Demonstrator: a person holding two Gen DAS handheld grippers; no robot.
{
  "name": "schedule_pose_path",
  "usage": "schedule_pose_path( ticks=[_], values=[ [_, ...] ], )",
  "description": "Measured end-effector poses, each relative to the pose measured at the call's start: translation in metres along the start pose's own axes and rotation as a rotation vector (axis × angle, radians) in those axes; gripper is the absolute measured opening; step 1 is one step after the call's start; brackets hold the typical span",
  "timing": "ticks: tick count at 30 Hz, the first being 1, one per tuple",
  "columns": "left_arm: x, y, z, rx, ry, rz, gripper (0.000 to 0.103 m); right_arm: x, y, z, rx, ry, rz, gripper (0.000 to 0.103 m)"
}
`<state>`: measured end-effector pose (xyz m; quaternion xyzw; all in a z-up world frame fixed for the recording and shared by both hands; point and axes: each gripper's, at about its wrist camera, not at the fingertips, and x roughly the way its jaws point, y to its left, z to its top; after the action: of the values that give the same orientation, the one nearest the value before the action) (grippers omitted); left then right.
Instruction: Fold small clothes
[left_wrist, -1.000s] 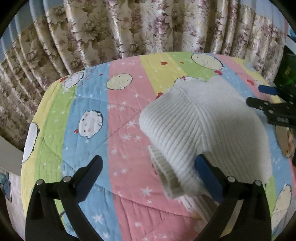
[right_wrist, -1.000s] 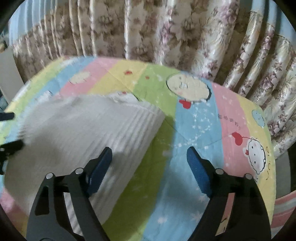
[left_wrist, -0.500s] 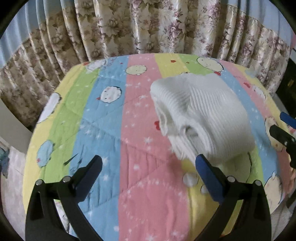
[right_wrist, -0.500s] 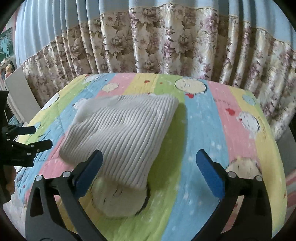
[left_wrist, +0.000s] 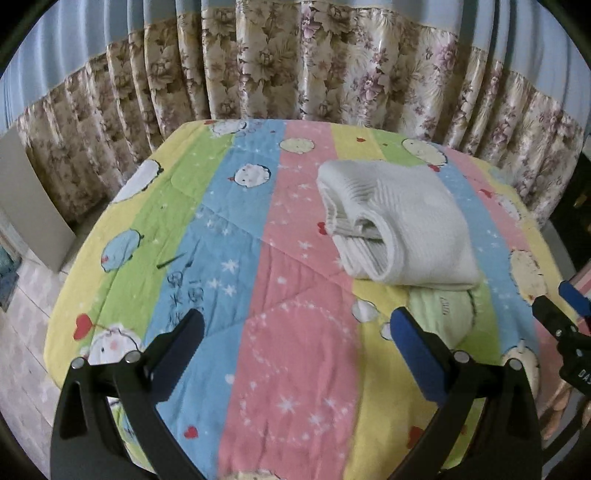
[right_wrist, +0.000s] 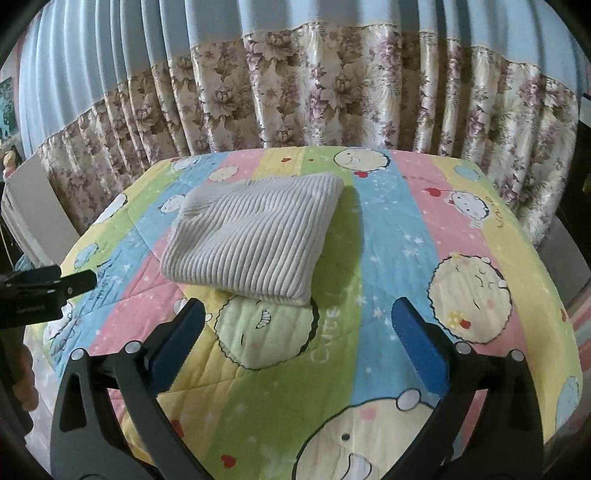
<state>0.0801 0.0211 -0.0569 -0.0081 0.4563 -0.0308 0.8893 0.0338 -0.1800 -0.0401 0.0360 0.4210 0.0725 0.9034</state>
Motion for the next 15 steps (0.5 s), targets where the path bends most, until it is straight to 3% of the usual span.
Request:
schedule_pose_path(
  ticks=[3,7,15],
  values=[
    [-0.015,-0.001,-0.003,-0.001,-0.016,0.012,0.101,-0.010,0.000,0.000,0.013,-0.012,-0.004,0.100],
    [-0.033,-0.009,-0.007,0.035,-0.049,0.082,0.101,-0.031,0.000,0.002,0.023,-0.041,-0.024,0.100],
    [-0.058,-0.023,-0.011,0.109,-0.072,0.108,0.101,-0.061,0.001,0.005,0.024,-0.066,-0.057,0.100]
  ],
)
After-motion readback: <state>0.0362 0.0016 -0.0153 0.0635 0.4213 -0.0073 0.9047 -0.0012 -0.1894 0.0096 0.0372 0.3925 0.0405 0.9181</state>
